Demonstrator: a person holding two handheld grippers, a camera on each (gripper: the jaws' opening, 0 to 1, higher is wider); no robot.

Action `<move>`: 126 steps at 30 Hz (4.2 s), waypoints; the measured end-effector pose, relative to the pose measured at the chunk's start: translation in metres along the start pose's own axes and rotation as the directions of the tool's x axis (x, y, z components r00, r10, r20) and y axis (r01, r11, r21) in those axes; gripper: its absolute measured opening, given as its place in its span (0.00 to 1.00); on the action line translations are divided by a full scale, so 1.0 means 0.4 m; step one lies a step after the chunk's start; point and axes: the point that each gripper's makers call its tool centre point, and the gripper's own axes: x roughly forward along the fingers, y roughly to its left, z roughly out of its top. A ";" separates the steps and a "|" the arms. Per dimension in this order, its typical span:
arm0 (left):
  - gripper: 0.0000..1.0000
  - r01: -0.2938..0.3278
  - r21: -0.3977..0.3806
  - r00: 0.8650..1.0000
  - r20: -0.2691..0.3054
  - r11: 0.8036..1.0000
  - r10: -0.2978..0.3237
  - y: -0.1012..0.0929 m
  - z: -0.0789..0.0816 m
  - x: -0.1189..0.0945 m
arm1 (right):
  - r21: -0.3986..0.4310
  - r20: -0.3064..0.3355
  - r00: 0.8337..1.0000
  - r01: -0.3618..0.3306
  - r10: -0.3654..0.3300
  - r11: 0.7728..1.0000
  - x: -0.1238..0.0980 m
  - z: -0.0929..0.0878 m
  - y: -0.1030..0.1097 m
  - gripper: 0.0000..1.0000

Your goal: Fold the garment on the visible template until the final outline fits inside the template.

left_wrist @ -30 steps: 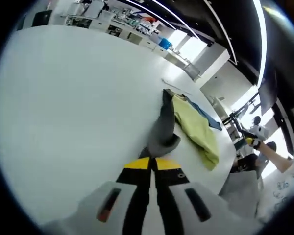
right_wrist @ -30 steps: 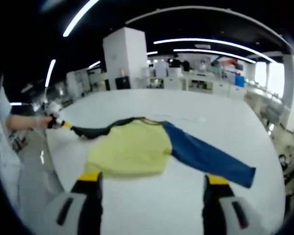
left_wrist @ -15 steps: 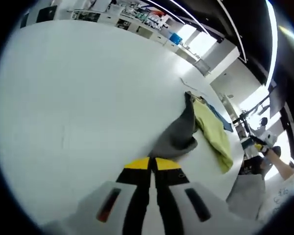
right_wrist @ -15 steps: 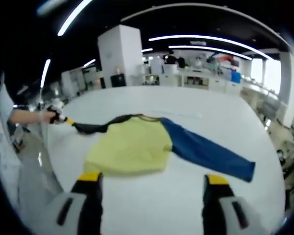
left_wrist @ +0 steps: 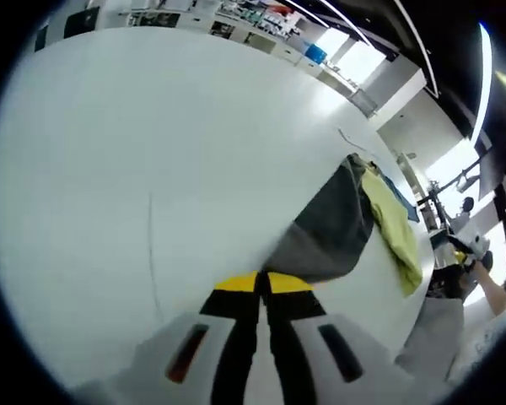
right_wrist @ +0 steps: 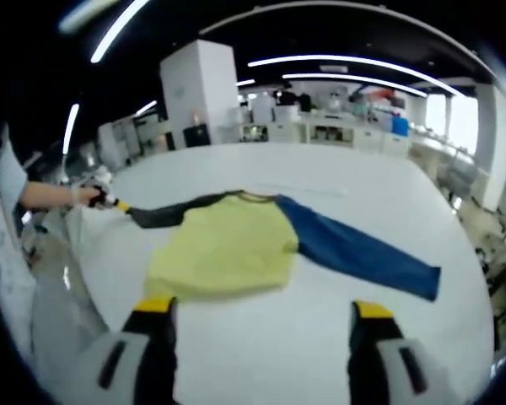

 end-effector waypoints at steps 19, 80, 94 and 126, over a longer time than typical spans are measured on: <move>0.00 -0.045 0.016 0.996 -0.072 0.999 0.046 0.030 0.001 0.024 | 0.027 -0.009 0.999 0.031 -0.031 0.999 -0.002 -0.019 0.002 0.84; 0.39 0.067 0.402 0.996 -0.076 0.913 -0.040 -0.277 0.079 0.190 | 0.091 0.011 0.998 0.060 -0.062 0.994 -0.033 -0.064 0.027 0.82; 0.12 0.070 0.380 0.996 -0.082 0.923 -0.042 -0.233 0.122 0.234 | 0.120 0.014 0.995 0.099 -0.101 0.988 -0.063 -0.079 0.009 0.82; 0.00 -0.058 0.138 0.995 0.094 0.989 0.046 -0.038 0.123 0.052 | 0.106 0.059 0.996 0.058 -0.064 0.993 -0.047 -0.042 0.032 0.82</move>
